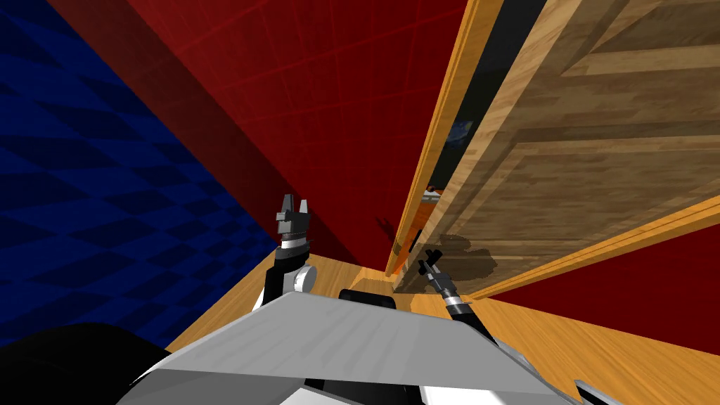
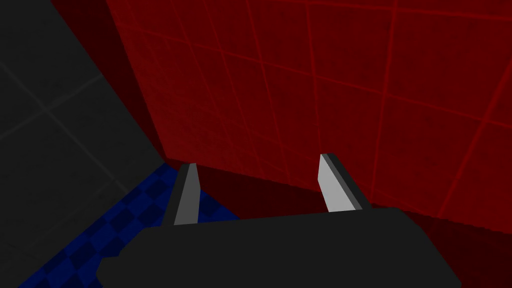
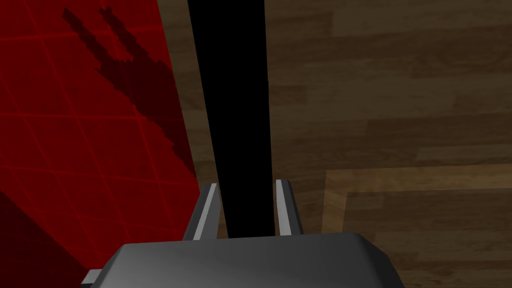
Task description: Pull the door open
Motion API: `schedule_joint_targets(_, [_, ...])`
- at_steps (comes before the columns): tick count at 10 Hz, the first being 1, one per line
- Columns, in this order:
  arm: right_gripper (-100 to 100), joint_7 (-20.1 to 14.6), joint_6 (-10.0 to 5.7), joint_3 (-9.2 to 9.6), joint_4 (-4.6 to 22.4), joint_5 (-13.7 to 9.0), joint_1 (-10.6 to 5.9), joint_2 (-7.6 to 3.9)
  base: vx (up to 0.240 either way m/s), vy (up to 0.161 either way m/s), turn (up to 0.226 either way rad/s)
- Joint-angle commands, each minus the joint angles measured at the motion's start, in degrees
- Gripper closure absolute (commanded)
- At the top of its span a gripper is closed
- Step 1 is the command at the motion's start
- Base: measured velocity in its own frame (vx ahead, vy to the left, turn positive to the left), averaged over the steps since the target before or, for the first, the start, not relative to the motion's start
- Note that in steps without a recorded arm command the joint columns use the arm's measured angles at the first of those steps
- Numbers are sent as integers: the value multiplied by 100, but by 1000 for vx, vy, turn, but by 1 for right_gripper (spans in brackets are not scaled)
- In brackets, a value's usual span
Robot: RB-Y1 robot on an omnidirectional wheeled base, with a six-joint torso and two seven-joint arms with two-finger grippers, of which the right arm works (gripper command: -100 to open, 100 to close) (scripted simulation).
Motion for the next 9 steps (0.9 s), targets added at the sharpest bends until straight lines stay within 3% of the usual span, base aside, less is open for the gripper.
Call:
schedule_joint_targets(1, [100,-42,-98,79,26,-11,28,-24,-202,-80,173])
schedule_joint_targets(7, [100,-241,-544,439,216,-84,140,-161,-233,-99,178])
schedule_joint_targets(8, [100,-252,-511,409,236,-70,110,-137,-104,-36,32])
schedule_joint_targets(9, [100,-289,-581,484,293,-68,124,-140,-154,-48,136])
